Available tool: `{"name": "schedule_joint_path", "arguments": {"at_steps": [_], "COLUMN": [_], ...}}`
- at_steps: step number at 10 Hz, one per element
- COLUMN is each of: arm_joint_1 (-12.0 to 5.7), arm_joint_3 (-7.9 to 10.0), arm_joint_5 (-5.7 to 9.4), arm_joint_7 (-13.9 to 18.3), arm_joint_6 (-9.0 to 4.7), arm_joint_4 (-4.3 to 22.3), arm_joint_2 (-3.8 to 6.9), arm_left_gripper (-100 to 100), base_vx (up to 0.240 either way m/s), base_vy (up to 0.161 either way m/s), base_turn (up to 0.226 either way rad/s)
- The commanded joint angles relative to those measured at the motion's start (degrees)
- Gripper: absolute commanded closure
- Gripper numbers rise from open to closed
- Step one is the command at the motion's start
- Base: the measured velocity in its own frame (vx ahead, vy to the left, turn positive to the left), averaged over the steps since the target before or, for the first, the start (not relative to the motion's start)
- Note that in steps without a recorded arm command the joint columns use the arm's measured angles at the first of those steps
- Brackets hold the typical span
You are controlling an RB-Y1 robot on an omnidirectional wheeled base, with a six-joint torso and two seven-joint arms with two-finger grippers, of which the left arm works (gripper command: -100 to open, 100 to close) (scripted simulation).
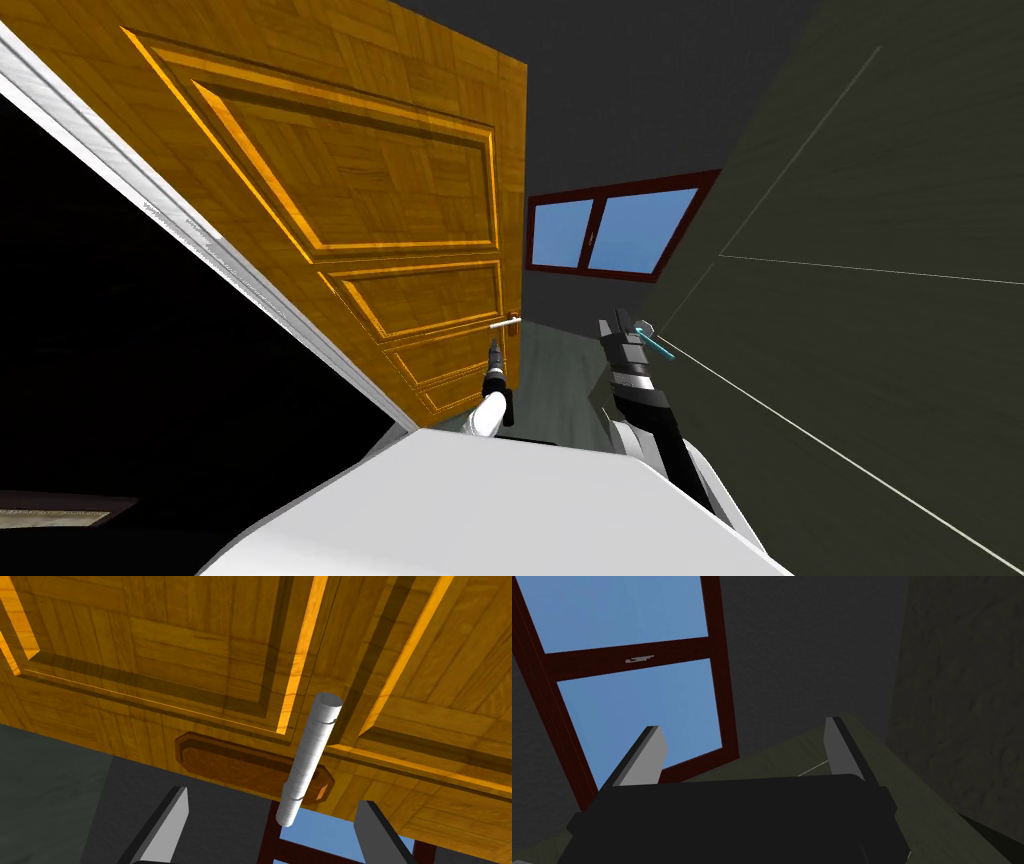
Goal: Push the door open
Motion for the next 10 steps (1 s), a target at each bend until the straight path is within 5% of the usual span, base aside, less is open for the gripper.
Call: {"name": "schedule_joint_path", "arguments": {"at_steps": [1, 8, 10], "arm_joint_1": [0.83, 6.19, 6.43], "arm_joint_3": [-1.1, -7.02, -7.07], "arm_joint_5": [-1.76, -10.47, -10.53], "arm_joint_7": [-0.8, -5.3, -5.6], "arm_joint_6": [1.0, 5.96, 5.84], "arm_joint_4": [-0.6, -4.7, -5.1], "arm_joint_2": [-0.2, -2.01, -1.95], "arm_left_gripper": [-100, -100, -100], "base_vx": [-0.017, -0.045, -0.047], "base_vy": [-0.11, -0.121, -0.071], "base_turn": [0.141, 0.167, 0.065]}}
